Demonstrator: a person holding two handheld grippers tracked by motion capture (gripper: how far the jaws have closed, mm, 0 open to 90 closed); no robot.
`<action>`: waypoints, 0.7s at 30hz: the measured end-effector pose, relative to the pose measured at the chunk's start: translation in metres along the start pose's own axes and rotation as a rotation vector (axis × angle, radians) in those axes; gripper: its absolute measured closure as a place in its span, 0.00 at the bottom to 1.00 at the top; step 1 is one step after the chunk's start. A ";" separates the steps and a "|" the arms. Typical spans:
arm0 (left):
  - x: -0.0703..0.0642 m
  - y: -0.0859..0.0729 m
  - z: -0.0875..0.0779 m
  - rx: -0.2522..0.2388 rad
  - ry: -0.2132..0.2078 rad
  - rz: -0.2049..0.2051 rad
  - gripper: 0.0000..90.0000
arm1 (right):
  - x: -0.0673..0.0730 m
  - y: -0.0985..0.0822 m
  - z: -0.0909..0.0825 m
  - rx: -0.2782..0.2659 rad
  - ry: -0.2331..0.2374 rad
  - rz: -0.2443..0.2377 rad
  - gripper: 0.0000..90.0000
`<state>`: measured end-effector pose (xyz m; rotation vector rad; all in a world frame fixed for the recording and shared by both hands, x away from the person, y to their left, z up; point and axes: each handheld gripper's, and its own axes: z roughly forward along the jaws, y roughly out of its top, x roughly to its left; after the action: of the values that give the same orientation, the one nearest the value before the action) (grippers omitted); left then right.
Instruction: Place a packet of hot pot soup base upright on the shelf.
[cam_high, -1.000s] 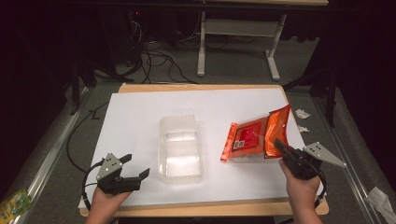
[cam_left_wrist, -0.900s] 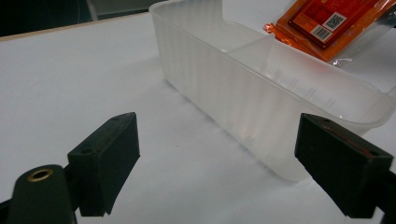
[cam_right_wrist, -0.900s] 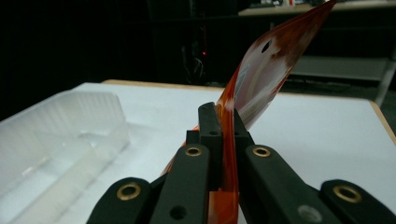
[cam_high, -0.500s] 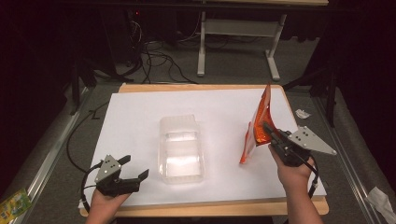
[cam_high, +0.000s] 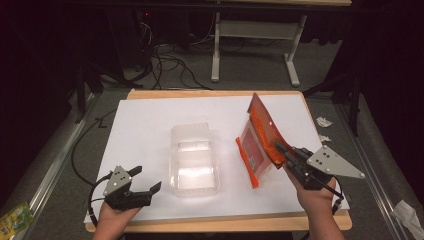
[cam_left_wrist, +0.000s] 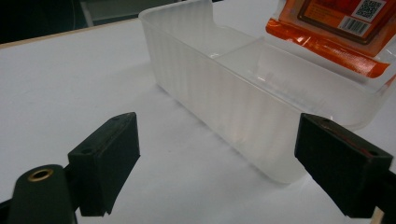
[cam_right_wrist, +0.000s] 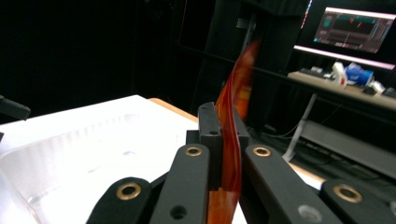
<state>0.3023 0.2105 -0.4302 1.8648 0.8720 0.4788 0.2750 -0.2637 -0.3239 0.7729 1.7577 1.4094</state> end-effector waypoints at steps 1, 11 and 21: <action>0.000 0.000 0.000 0.000 0.000 0.000 0.16 | 0.001 0.001 -0.001 -0.004 -0.004 -0.004 1.00; -0.002 0.002 0.002 -0.002 -0.009 0.001 0.16 | -0.004 -0.001 -0.007 -0.011 -0.014 -0.018 1.00; -0.020 0.028 0.002 -0.076 -0.039 -0.021 0.18 | -0.006 0.000 -0.016 -0.038 -0.014 -0.035 1.00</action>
<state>0.3007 0.1870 -0.4049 1.7882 0.8353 0.4551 0.2648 -0.2772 -0.3213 0.7268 1.7212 1.4074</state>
